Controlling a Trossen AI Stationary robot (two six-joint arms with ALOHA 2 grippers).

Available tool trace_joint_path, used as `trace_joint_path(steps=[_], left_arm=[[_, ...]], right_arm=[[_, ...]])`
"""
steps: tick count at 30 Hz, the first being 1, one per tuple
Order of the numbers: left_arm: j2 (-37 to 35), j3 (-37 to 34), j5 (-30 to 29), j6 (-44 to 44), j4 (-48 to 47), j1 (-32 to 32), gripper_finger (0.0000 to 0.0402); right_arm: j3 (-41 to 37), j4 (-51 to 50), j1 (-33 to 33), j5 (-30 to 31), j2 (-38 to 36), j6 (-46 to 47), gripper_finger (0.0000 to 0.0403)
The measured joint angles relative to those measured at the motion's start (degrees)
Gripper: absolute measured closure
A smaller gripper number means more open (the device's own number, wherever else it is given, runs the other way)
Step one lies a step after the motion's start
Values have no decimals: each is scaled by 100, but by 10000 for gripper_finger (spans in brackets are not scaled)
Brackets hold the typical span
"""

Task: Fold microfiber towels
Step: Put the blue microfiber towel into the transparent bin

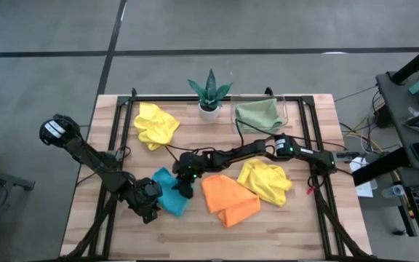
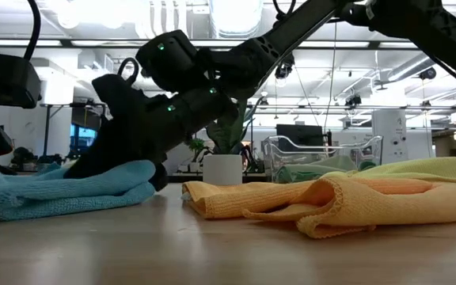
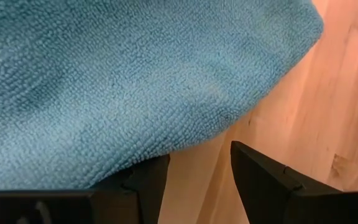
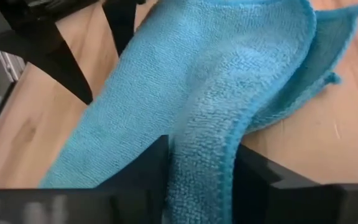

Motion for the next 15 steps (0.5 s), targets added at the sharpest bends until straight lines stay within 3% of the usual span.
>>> trace_joint_path(steps=[6, 15], left_arm=[[-88, 3, -2, 93, 11, 0, 237], [-788, 0, -19, 148, -288, 7, 237]], right_arm=[[-9, -6, -2, 2, -27, -165, 379], [50, -894, -15, -52, -354, -748, 389]])
